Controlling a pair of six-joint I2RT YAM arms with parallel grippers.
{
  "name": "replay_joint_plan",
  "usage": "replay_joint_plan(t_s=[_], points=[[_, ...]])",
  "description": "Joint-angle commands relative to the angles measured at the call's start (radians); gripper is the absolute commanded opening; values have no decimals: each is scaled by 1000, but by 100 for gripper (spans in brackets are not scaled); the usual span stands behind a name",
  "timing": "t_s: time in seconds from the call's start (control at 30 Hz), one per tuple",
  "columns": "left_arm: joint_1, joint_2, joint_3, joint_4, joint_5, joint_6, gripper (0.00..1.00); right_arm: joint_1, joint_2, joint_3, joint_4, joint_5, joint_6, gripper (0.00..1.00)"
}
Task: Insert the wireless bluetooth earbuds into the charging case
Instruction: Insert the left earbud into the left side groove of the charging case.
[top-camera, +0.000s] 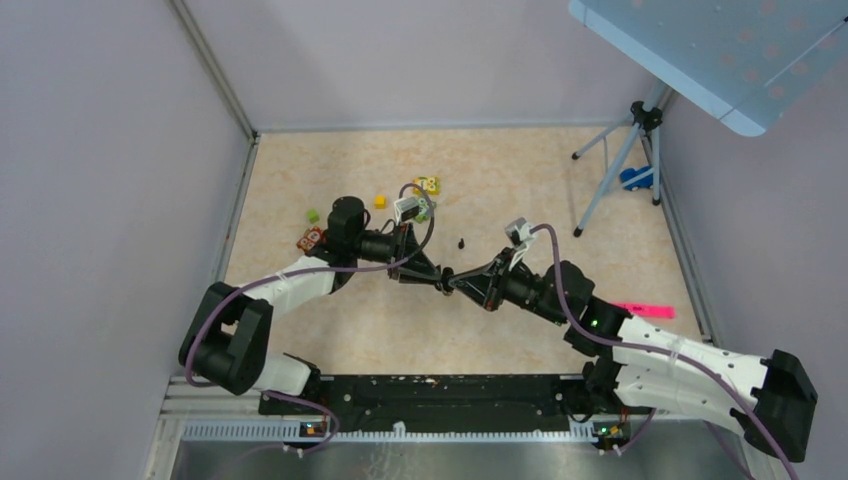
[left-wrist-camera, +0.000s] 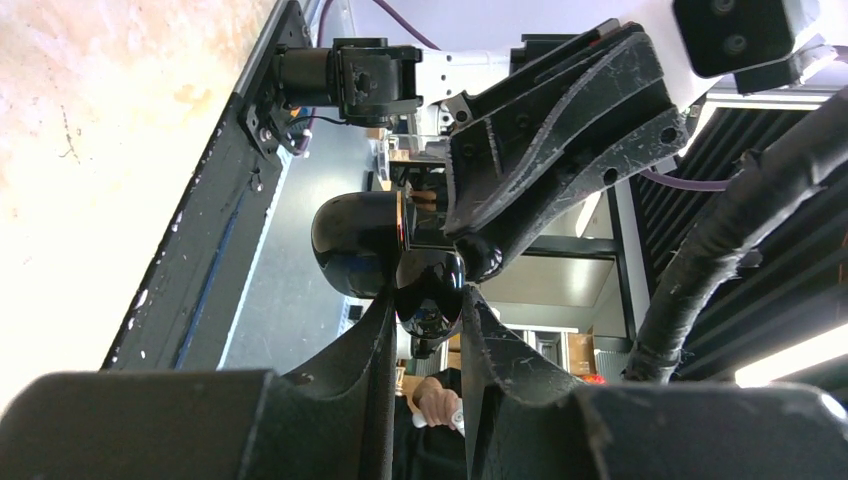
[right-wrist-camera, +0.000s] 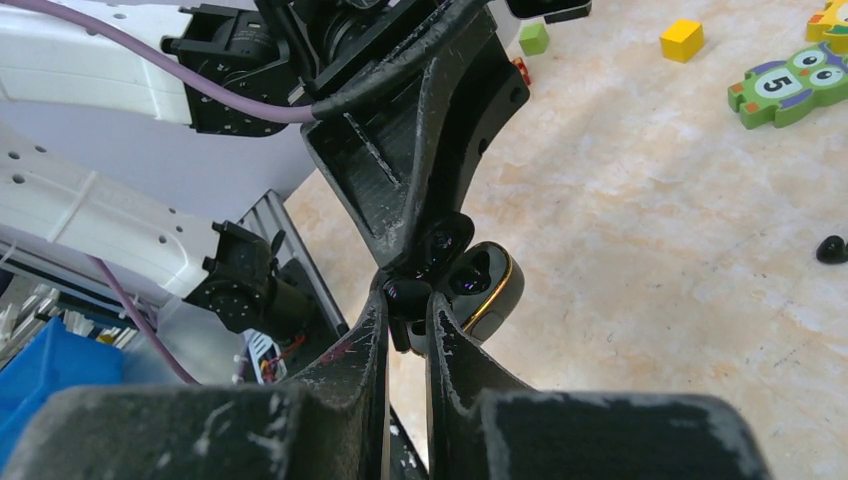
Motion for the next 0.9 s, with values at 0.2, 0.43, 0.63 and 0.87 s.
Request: replay_joint_plan(t_s=[0.2,0.43,0.63,0.87], points=[[-3,-40,42,-83,3,74,0,12,-46,-10,97,39,-5,4],[-2,12,91,-107,77,72,0,11,-50,-9,135,44,-33,4],[-2,21,95,-39,95,12,0,12,-48,-32,204,74,-46,3],[-2,34,107,-15,103,-23,0,11,-25,-38,229,52,-72,1]])
